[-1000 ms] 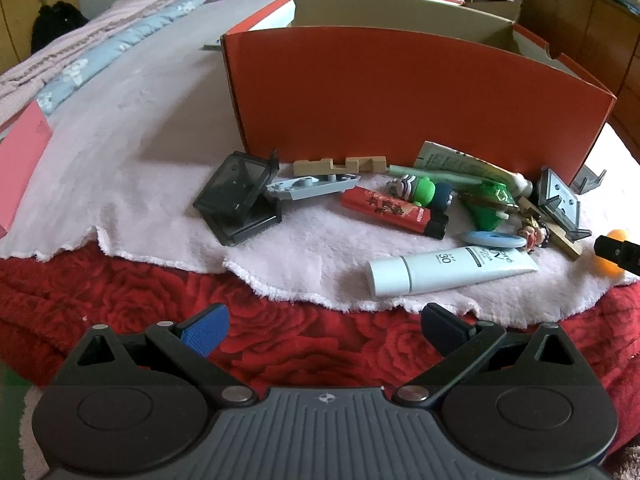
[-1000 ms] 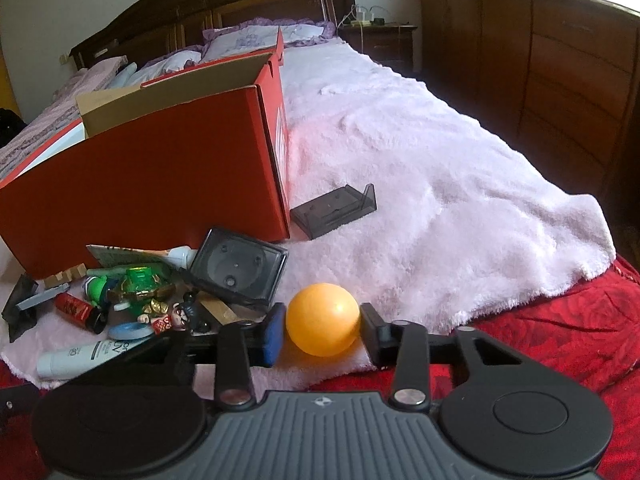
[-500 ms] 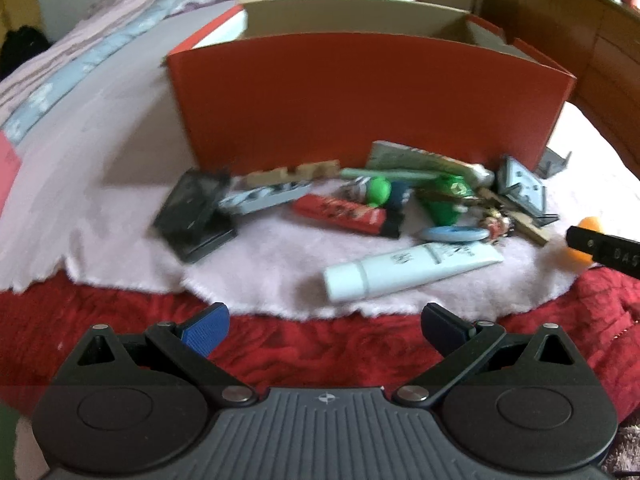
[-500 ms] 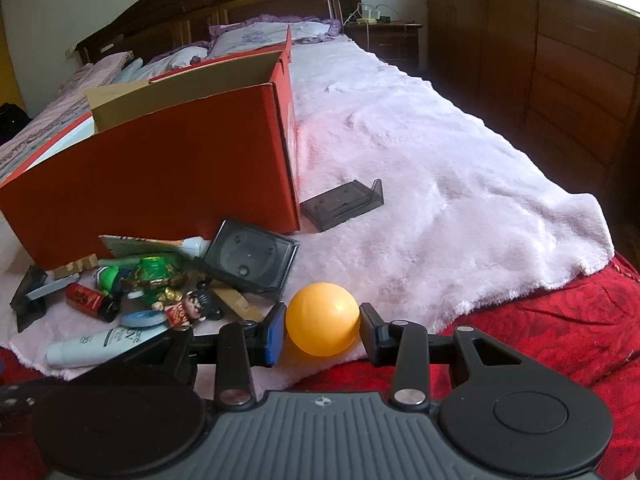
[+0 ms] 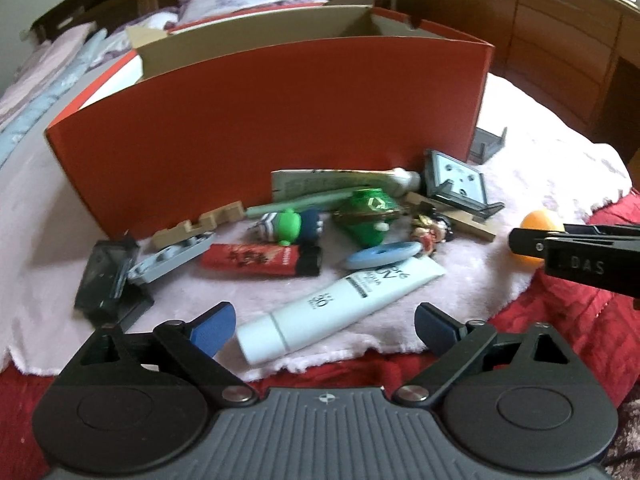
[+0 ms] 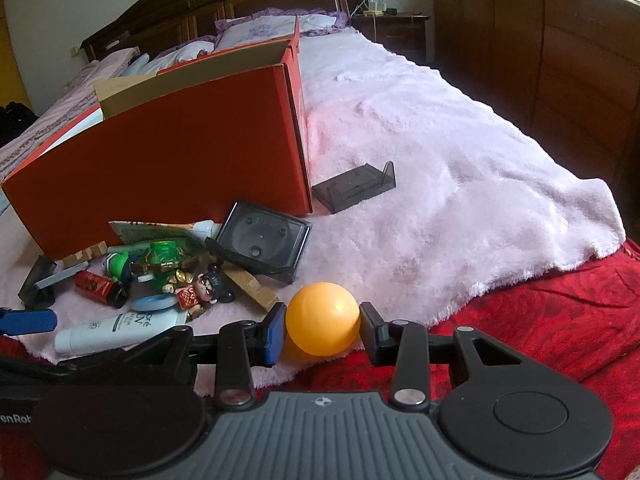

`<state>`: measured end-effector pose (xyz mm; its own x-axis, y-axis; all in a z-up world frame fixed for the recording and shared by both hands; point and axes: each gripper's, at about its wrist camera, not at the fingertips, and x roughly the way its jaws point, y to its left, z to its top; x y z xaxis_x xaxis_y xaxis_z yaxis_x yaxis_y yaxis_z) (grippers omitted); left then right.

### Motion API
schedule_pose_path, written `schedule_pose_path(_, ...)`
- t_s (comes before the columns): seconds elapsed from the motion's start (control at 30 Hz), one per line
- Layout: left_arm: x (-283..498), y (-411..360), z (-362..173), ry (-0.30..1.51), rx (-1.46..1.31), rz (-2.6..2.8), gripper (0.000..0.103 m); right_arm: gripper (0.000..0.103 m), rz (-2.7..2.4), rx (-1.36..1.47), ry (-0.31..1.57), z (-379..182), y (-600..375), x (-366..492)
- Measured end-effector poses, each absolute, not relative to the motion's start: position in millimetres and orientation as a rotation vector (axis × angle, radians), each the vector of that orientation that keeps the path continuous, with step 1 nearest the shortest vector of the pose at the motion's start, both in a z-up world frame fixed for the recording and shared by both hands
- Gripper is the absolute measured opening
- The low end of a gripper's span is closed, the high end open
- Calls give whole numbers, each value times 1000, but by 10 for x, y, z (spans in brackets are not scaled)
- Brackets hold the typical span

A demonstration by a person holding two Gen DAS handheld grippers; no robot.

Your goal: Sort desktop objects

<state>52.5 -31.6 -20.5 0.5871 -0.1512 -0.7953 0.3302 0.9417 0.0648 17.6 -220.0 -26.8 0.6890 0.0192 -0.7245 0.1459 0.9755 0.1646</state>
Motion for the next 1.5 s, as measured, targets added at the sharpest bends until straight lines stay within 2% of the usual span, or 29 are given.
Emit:
schedule_pose_path(0.27,611,-581,-160,857,276,-428,73,41,-66,224,805,-303,-2194,167)
schedule_pose_path(0.33,680,-659,-195,859,288,-442,60,41,-64,229,805,-307,-2204,165)
schedule_pose_path(0.6,772,-719,-260,844,290,-485,45,41,-56,243,802,-344,-2236,163)
schedule_pose_path(0.73,795,-698,-232,843,276,-515,32,41,-54,239,799,-370,-2232,165)
schedule_pose_path(0.97,794,-666,-206,837,255,-521,26,41,-47,251,794,-375,-2255,160)
schedule_pose_path(1.07,765,-658,-184,831,258,-506,13,41,-47,256,793,-365,-2261,156)
schedule_pose_path(1.1,761,-639,-173,832,251,-498,3,41,-47,258,792,-360,-2261,154)
schedule_pose_path(1.5,618,-377,10,816,193,-430,5,41,-13,243,775,-246,-2160,102)
